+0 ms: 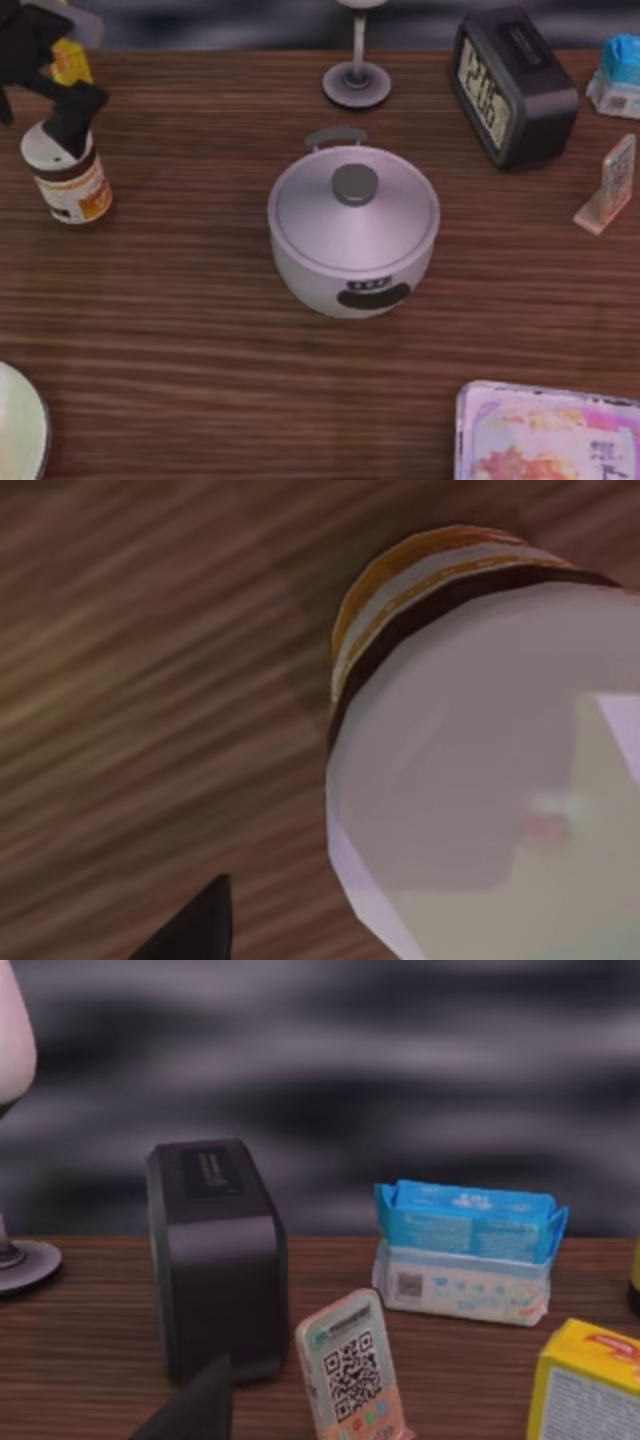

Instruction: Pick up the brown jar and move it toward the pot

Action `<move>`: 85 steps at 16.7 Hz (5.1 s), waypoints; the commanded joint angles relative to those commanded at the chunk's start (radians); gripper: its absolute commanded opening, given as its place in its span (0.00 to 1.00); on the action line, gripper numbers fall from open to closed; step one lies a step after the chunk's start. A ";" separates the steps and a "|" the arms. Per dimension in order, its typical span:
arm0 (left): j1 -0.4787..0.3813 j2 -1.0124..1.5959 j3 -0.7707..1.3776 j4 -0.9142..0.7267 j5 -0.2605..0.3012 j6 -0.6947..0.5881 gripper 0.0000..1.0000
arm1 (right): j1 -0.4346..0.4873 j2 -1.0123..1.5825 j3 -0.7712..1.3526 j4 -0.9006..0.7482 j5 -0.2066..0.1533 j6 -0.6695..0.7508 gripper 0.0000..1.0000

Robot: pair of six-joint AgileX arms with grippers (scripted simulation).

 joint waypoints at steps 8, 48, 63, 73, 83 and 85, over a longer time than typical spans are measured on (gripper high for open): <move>0.002 0.103 0.113 -0.051 -0.002 0.023 1.00 | 0.000 0.000 0.000 0.000 0.000 0.000 1.00; 0.005 -0.020 -0.198 0.130 -0.004 0.028 0.00 | 0.000 0.000 0.000 0.000 0.000 0.000 1.00; 0.005 -0.369 -0.475 0.063 -0.007 -0.009 0.00 | 0.000 0.000 0.000 0.000 0.000 0.000 1.00; -0.211 -0.230 -0.409 0.141 -0.014 -0.648 0.00 | 0.000 0.000 0.000 0.000 0.000 0.000 1.00; -0.275 -0.202 -0.407 0.178 -0.015 -0.811 0.00 | 0.000 0.000 0.000 0.000 0.000 0.000 1.00; -0.278 -0.192 -0.436 0.216 -0.016 -0.808 0.00 | 0.000 0.000 0.000 0.000 0.000 0.000 1.00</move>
